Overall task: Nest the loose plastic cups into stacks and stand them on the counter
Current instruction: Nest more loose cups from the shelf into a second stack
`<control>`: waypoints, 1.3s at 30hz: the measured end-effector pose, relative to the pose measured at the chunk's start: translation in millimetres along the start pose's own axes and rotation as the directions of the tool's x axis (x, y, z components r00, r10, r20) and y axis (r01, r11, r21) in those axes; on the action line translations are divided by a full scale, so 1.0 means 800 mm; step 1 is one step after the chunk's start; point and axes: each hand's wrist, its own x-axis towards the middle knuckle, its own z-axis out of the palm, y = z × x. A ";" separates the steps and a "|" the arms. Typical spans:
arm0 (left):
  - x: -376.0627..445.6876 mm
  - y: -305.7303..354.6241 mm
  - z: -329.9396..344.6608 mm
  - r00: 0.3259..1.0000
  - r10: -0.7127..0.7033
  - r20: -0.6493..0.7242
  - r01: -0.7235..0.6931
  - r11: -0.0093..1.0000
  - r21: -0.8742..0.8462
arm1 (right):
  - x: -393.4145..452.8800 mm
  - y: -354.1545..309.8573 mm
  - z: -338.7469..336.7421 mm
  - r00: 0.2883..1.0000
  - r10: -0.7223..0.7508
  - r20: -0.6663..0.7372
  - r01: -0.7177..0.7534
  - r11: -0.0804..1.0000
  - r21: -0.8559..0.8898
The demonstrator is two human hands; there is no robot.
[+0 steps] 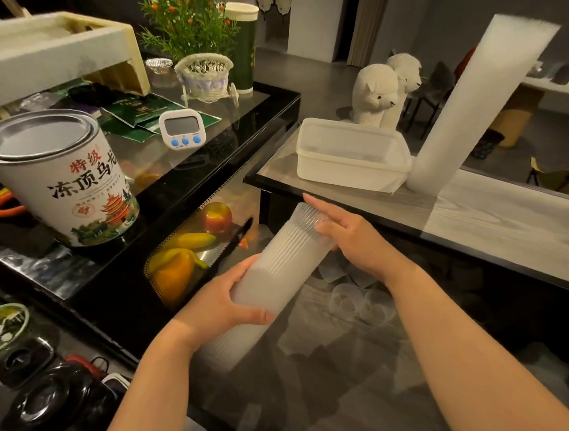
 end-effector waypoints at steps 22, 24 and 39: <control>-0.020 -0.029 -0.029 0.905 -0.255 -0.341 0.210 0.964 -0.165 | 0.060 0.108 0.156 0.903 0.308 0.300 -0.090 0.818 -0.569; -0.024 -0.030 -0.026 0.900 -0.286 -0.328 0.243 0.956 -0.165 | 0.053 0.118 0.173 0.869 0.340 0.359 -0.007 0.734 -0.679; -0.045 -0.026 -0.019 0.919 -0.259 -0.296 0.261 0.965 -0.034 | 0.058 0.157 0.181 0.909 0.326 0.258 -0.055 0.709 -0.703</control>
